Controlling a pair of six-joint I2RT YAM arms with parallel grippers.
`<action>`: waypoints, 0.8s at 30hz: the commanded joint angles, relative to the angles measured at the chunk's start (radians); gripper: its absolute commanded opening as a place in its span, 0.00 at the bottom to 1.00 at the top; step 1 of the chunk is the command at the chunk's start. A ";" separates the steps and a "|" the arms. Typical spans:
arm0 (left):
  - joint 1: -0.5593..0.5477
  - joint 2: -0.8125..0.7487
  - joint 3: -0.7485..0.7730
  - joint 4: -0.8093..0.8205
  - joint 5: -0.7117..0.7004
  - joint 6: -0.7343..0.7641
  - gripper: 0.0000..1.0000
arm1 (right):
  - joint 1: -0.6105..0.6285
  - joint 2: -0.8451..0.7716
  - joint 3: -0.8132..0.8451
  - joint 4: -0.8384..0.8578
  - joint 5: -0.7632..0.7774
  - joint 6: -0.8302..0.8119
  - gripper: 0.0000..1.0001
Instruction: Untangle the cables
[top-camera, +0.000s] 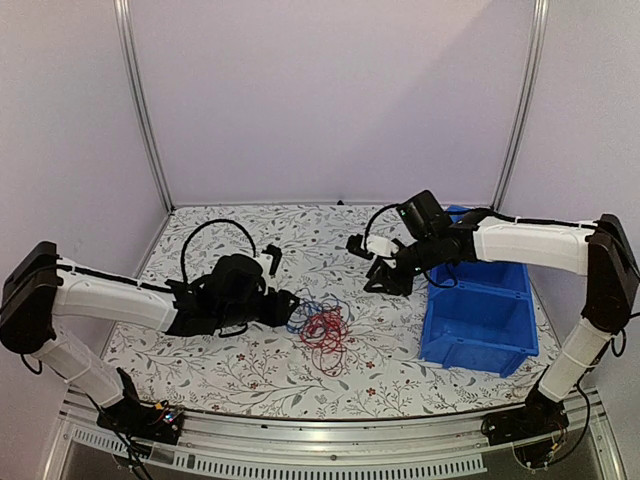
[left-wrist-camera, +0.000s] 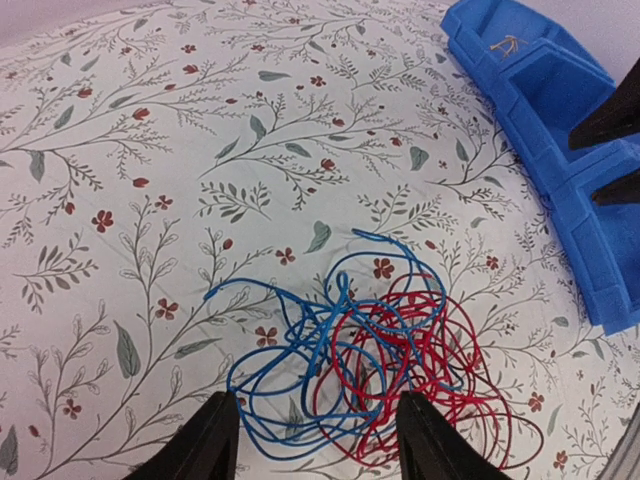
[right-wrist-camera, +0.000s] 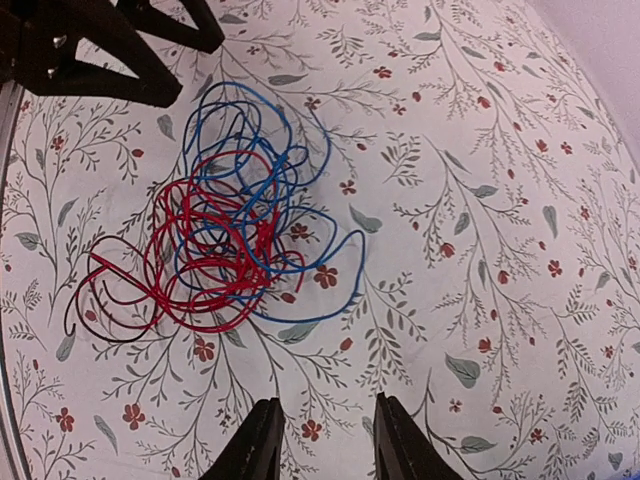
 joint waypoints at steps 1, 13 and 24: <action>0.004 -0.047 -0.052 -0.035 -0.007 -0.073 0.54 | 0.093 0.106 0.057 0.020 0.046 -0.039 0.33; 0.070 -0.127 -0.203 0.024 0.063 -0.176 0.54 | 0.208 0.284 0.183 0.048 0.079 -0.070 0.26; 0.074 -0.132 -0.216 0.042 0.061 -0.171 0.54 | 0.247 0.330 0.222 0.019 0.080 -0.084 0.24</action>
